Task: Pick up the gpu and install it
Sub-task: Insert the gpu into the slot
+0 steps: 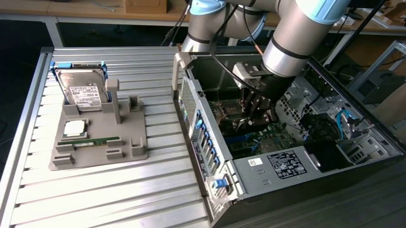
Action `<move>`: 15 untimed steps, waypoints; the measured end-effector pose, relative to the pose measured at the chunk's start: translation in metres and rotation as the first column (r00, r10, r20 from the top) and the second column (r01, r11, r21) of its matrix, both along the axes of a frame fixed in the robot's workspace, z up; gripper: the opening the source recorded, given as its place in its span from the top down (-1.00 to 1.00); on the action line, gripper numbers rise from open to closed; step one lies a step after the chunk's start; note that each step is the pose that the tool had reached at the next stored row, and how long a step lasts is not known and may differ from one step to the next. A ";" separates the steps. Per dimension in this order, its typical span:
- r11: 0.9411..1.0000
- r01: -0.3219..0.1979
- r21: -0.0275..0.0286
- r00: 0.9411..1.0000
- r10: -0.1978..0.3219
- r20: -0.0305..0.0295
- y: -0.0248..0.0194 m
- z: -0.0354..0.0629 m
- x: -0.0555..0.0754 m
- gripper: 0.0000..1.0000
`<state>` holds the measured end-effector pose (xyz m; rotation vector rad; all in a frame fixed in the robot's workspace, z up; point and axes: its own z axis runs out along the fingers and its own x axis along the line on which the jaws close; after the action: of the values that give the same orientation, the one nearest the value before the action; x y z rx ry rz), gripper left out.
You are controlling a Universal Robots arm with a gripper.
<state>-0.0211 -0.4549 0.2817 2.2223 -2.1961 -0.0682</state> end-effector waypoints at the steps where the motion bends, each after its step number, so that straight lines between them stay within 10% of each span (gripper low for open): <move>1: 1.000 0.000 0.000 1.000 0.000 0.000 0.0000 -0.0001 -0.001 0.47; 15: 1.000 0.000 0.000 1.000 0.000 0.000 -0.0011 -0.0008 -0.011 0.47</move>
<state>-0.0321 -0.4560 0.2810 2.2222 -2.1959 -0.0676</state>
